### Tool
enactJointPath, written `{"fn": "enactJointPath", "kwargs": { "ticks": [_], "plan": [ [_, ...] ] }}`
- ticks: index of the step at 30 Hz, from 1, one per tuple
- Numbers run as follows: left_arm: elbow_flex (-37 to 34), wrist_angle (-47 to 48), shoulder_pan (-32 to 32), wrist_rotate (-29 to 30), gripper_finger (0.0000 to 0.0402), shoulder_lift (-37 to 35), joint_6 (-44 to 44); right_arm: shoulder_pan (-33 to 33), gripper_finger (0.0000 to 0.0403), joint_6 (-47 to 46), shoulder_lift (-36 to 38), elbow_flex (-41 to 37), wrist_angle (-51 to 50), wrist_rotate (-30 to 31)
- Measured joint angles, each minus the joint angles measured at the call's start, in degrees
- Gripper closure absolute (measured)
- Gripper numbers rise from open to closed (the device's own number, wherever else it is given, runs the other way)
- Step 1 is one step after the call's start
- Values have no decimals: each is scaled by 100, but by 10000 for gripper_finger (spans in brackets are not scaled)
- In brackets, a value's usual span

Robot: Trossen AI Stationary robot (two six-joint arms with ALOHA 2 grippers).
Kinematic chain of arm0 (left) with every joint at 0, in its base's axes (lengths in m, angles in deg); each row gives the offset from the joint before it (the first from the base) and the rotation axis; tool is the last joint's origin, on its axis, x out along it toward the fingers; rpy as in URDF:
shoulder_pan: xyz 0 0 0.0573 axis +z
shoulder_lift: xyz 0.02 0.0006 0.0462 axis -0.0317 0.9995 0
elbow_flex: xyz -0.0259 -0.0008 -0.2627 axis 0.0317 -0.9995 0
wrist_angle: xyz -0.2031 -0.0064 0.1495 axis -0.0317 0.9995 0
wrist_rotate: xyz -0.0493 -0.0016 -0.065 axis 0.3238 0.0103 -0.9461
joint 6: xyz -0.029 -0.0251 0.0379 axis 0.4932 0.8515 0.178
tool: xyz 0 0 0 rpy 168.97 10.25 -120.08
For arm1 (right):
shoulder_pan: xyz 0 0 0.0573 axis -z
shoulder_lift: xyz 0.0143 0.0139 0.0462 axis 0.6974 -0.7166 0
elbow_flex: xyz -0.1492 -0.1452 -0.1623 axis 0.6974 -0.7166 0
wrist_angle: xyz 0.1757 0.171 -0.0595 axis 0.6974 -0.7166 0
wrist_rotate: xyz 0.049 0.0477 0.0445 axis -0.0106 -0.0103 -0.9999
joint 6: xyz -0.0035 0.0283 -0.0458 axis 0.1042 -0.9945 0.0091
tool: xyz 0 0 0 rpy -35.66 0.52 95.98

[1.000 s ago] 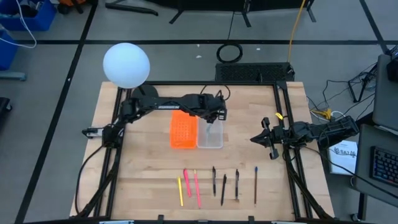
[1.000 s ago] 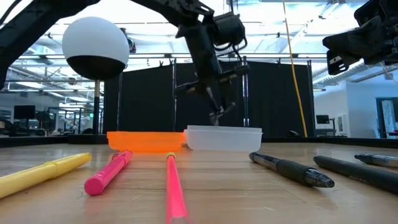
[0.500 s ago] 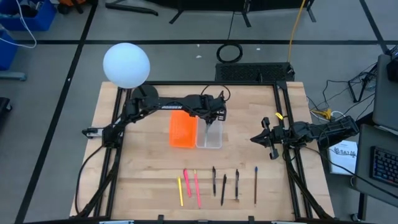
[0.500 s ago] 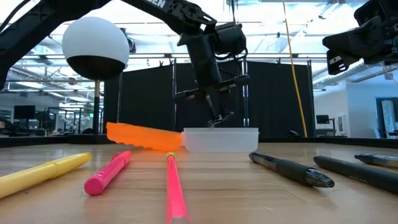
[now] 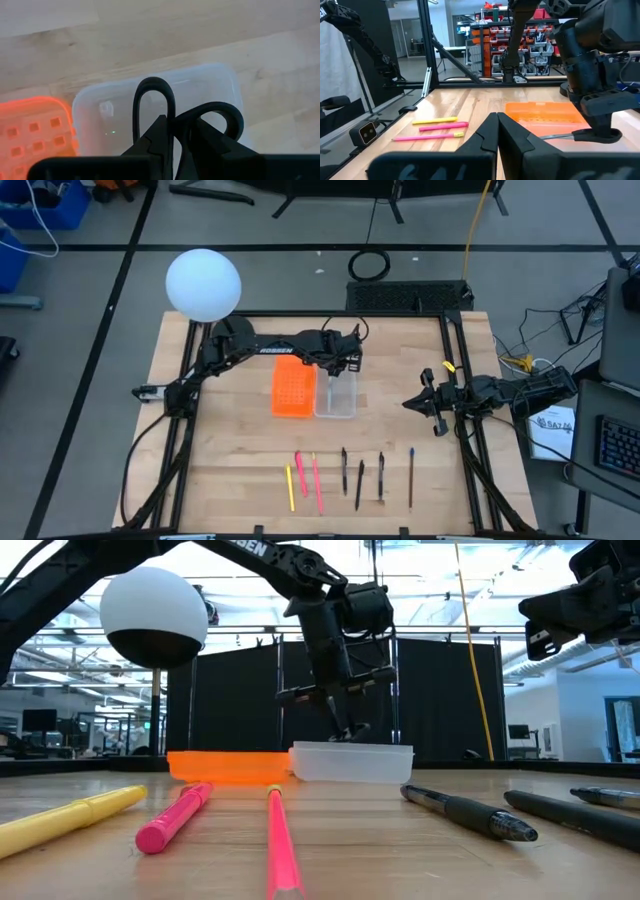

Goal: Pick & place school supplies into a supply box
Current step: Put the black scissors into the orange supply box

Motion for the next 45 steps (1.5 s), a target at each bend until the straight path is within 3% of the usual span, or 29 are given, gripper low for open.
{"fn": "enactJointPath", "kwargs": {
  "ticks": [25,39,45],
  "plan": [
    [13,200,-320,223,342,534,68,0,403,-96,2,0,22,-20],
    [30,231,-314,136,227,484,-409,-1,403,-162,0,-1,22,-24],
    [719,648,-314,-241,212,480,-1136,0,403,-160,0,0,22,-26]
  ]
}}
